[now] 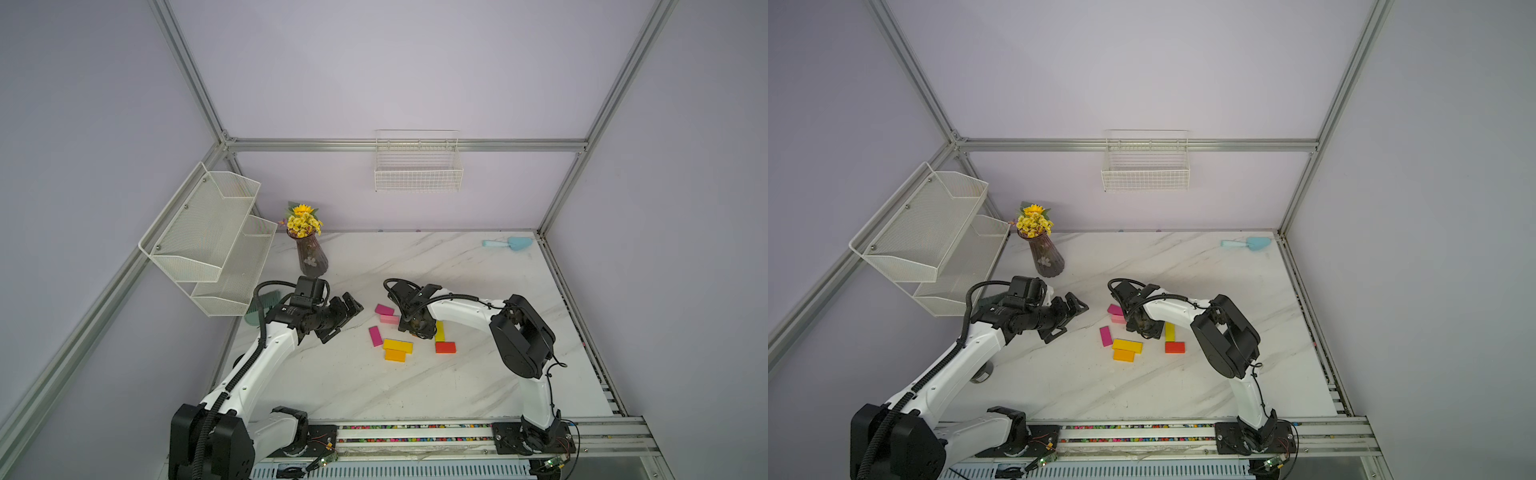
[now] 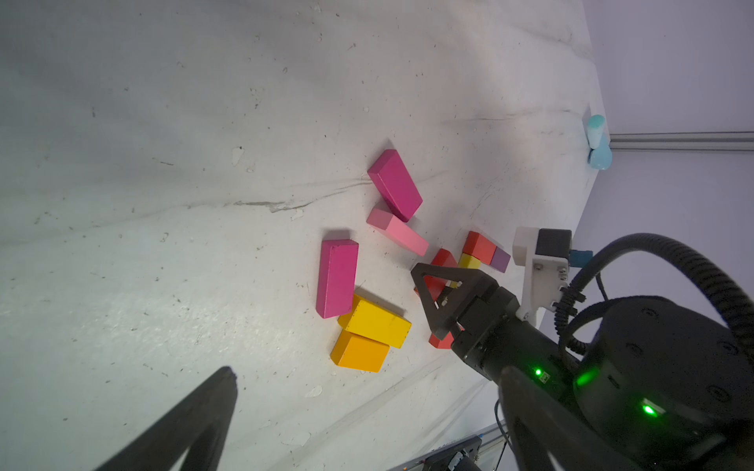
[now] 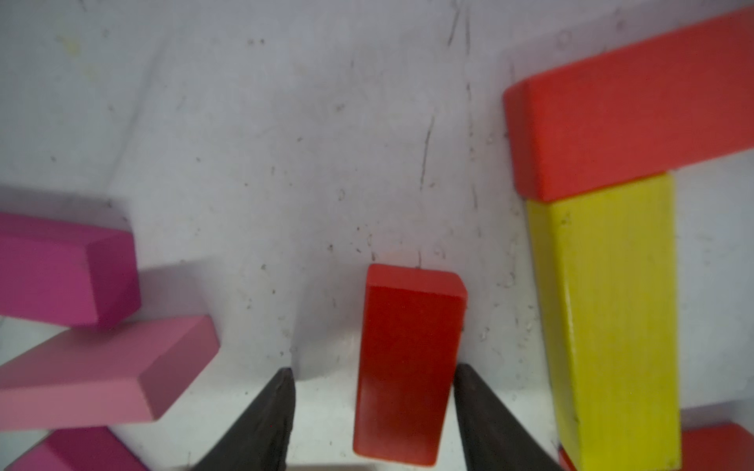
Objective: Assemble the letter c with building blocks
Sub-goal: Pick up the building block from the center of the board.
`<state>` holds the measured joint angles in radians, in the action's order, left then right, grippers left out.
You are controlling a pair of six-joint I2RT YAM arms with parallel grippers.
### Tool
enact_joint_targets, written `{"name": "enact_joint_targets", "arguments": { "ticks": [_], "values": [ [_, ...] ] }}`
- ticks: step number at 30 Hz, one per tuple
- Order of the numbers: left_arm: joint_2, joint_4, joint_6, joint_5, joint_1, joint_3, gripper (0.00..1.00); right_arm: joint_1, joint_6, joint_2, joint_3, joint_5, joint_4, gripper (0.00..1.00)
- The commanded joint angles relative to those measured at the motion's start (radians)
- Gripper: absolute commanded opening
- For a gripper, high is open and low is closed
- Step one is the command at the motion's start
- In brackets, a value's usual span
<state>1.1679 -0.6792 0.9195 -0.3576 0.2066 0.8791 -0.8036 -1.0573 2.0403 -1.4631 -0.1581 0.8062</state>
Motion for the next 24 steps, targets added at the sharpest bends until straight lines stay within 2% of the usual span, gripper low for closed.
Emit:
{"name": "enact_joint_targets", "arguments": {
  "ticks": [1, 4, 8, 11, 19, 24],
  "values": [
    [0.005, 0.032, -0.027, -0.034, -0.010, 0.027, 1.00, -0.008, -0.022, 0.030, -0.025, -0.012, 0.032, 0.60],
    [0.010, 0.046, -0.027, -0.049, -0.010, 0.024, 1.00, -0.008, -0.008, 0.040, -0.034, -0.017, 0.045, 0.49],
    [0.015, 0.064, -0.028, -0.071, -0.010, 0.022, 1.00, -0.008, 0.006, 0.034, -0.036, -0.015, 0.043, 0.27],
    [0.021, 0.074, -0.026, -0.083, -0.013, 0.024, 1.00, -0.007, 0.010, 0.017, -0.046, -0.007, 0.039, 0.18],
    [0.027, 0.105, 0.039, -0.057, -0.013, 0.019, 1.00, 0.006, -0.015, -0.170, 0.004, -0.035, 0.008, 0.17],
    [0.015, 0.172, 0.113, -0.076, -0.011, -0.005, 1.00, 0.084, -0.054, -0.353, 0.189, -0.052, -0.001, 0.17]
  ]
}}
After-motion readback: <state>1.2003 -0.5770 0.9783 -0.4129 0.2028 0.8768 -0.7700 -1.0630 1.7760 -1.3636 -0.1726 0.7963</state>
